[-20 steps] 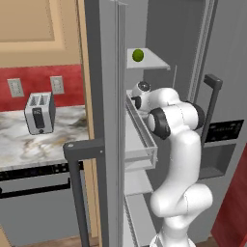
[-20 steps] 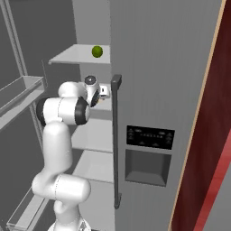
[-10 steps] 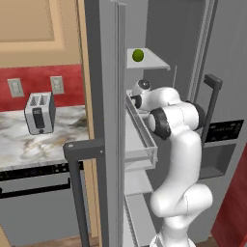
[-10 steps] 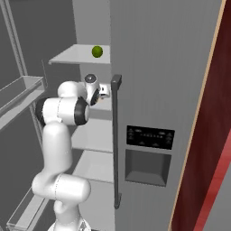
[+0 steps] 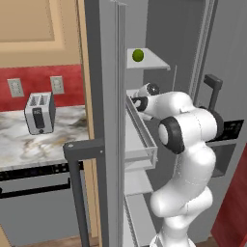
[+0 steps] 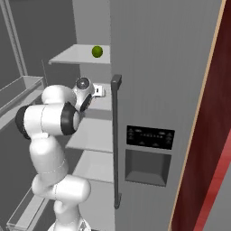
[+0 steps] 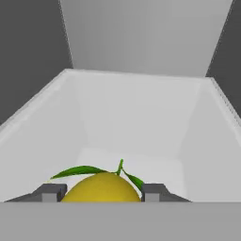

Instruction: Grab the lime and lemon from the fridge, place them in the blender, close the lid, and turn on the blender to create a marinade.

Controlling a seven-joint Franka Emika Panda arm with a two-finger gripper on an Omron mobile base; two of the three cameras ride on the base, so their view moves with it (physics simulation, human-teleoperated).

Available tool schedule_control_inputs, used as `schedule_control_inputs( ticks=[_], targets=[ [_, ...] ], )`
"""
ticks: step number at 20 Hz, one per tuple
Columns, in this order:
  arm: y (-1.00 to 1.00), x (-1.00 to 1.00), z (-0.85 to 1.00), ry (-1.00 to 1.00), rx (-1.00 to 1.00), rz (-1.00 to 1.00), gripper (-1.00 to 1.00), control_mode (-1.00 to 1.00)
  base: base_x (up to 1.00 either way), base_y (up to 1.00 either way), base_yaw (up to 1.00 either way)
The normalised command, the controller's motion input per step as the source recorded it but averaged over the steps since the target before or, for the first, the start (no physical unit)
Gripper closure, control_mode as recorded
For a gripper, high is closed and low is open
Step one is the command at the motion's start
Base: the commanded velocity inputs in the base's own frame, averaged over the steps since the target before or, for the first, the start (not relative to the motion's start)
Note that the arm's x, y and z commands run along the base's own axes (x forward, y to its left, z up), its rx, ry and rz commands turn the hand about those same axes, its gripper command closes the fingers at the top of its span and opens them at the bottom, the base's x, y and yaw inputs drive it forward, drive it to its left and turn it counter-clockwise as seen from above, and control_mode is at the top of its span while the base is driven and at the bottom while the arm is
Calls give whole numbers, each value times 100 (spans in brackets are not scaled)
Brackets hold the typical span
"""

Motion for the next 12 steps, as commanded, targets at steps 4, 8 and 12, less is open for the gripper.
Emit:
schedule_control_inputs(
  ticks=[4,8,12],
  targets=[
    [-44,-100,59,-11,15,0,100,-100,0,0,0],
    [-72,-99,46,-6,14,0,100,-100,0,0,0],
    [-61,-77,45,0,6,0,100,-100,0,0,0]
  ],
)
